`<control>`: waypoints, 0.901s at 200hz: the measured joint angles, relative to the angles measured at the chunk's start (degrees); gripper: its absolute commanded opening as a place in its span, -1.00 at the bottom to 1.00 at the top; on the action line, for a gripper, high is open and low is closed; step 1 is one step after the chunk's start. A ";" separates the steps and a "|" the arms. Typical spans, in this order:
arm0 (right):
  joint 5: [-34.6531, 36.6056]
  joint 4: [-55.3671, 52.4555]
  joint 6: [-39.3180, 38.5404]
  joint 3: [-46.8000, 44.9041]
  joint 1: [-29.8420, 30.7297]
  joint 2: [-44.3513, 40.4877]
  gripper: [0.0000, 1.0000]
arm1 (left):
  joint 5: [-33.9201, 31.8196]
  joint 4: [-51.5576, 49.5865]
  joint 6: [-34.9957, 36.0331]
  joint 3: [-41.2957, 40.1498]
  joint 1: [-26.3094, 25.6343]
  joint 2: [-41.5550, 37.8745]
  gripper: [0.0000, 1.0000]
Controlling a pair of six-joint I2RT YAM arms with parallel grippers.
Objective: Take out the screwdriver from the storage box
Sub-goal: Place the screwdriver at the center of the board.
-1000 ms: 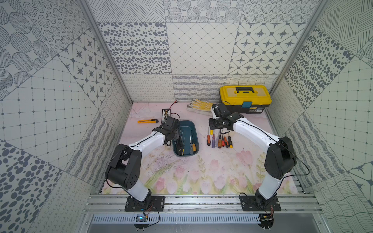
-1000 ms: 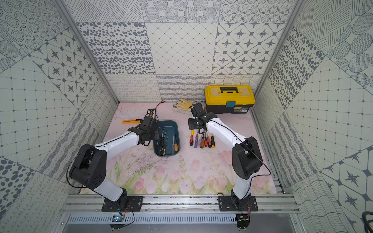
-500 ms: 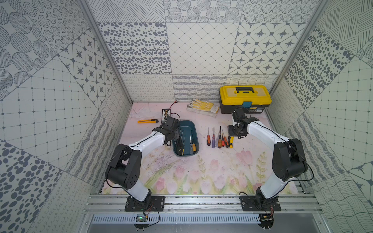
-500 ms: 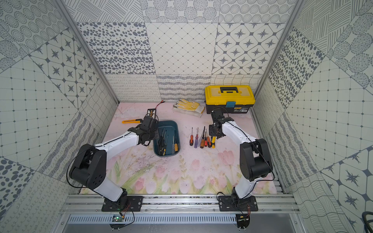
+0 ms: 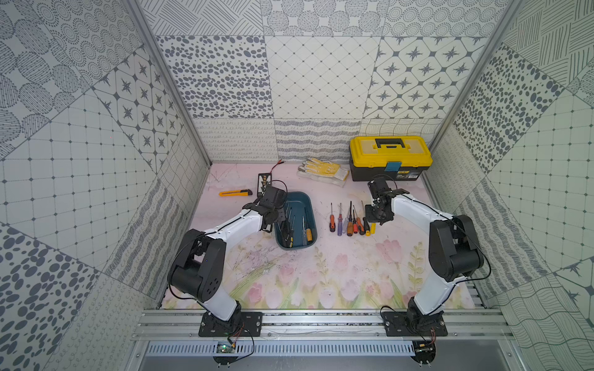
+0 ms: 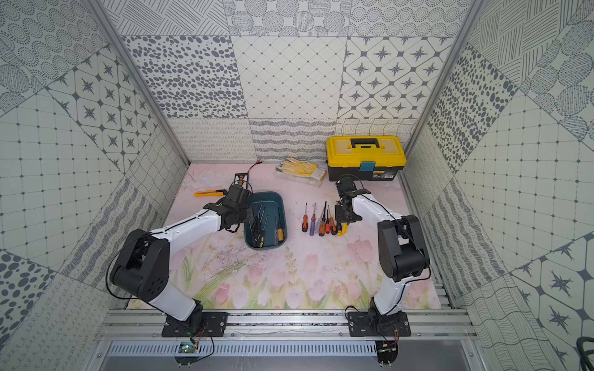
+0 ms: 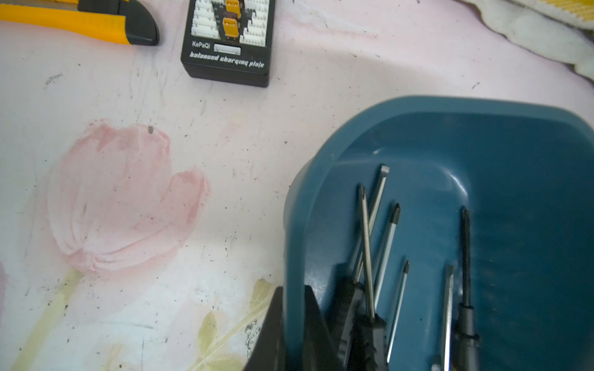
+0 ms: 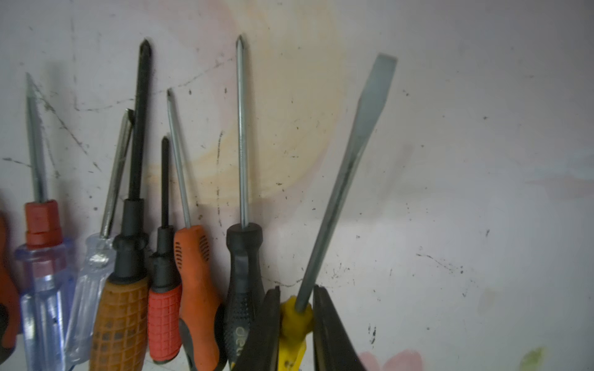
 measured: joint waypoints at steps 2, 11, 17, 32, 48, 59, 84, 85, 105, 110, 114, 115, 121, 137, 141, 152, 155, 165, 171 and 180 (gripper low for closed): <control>0.04 0.00 0.00 0.00 0.00 0.22 -1.00 | 0.00 0.00 0.00 0.00 0.00 0.00 -1.00; 0.24 0.00 -0.17 0.00 -0.04 0.94 -1.00 | 0.00 0.00 0.00 0.00 0.00 0.00 -1.00; 0.39 0.00 -0.24 0.00 -0.04 1.31 -1.00 | 0.00 0.00 0.00 0.00 0.00 0.00 -1.00; 0.68 0.02 -0.48 0.00 -0.07 2.19 -1.00 | 0.00 0.00 0.02 0.00 0.00 0.00 -1.00; 0.83 0.02 -0.72 0.00 -0.07 3.04 -1.00 | 0.00 0.00 0.02 0.00 0.00 0.00 -1.00; 0.83 0.04 -0.92 0.00 -0.07 3.54 -0.99 | 0.00 0.00 0.02 0.00 0.00 0.00 -1.00; 0.74 0.00 -1.14 0.13 -0.07 4.42 -0.89 | 0.00 -0.02 0.02 0.00 0.00 0.00 -1.00; 0.74 0.00 -1.16 0.15 -0.07 4.44 -0.89 | 0.00 -0.02 0.02 0.00 0.00 0.00 -1.00; 0.28 -0.02 -1.25 0.57 -0.07 5.14 -0.85 | 0.00 -0.02 0.02 0.00 0.00 0.00 -1.00; 0.07 -0.02 -1.22 0.68 -0.07 5.38 -0.84 | 0.00 -0.02 0.02 0.00 0.00 0.00 -1.00; -0.15 -0.02 -1.25 0.76 -0.07 5.49 -0.83 | 0.00 -0.02 0.02 0.00 0.00 0.00 -1.00; -0.20 0.00 -1.25 0.76 -0.07 5.51 -0.83 | 0.00 -0.02 0.02 0.00 0.00 0.00 -1.00; -0.50 -0.07 -1.22 0.94 -0.07 5.75 -0.82 | 0.00 -0.02 0.02 0.00 0.00 0.00 -1.00; -0.96 -0.20 -1.22 1.44 -0.07 6.12 -0.71 | 0.00 -0.02 0.02 0.00 0.00 0.00 -1.00; -1.16 -0.17 -1.22 1.51 -0.07 6.21 -0.69 | 0.00 -0.02 0.02 0.00 0.00 0.00 -1.00; -1.44 -0.24 -1.22 1.57 -0.07 6.25 -0.63 | 0.00 -0.02 0.02 0.00 0.00 0.00 -1.00; -1.55 -0.26 -1.22 1.60 -0.07 6.27 -0.62 | 0.00 -0.02 0.02 0.00 0.00 0.00 -1.00; -1.73 -0.39 -1.22 1.75 -0.07 6.38 -0.57 | 0.00 -0.02 0.02 0.00 0.00 0.00 -1.00; -1.77 -0.37 -1.20 1.81 -0.07 6.45 -0.54 | 0.00 -0.02 0.02 0.00 0.00 0.00 -1.00; -1.79 -0.33 -1.20 1.88 -0.07 6.54 -0.52 | 0.00 -0.02 0.02 0.00 0.00 0.00 -1.00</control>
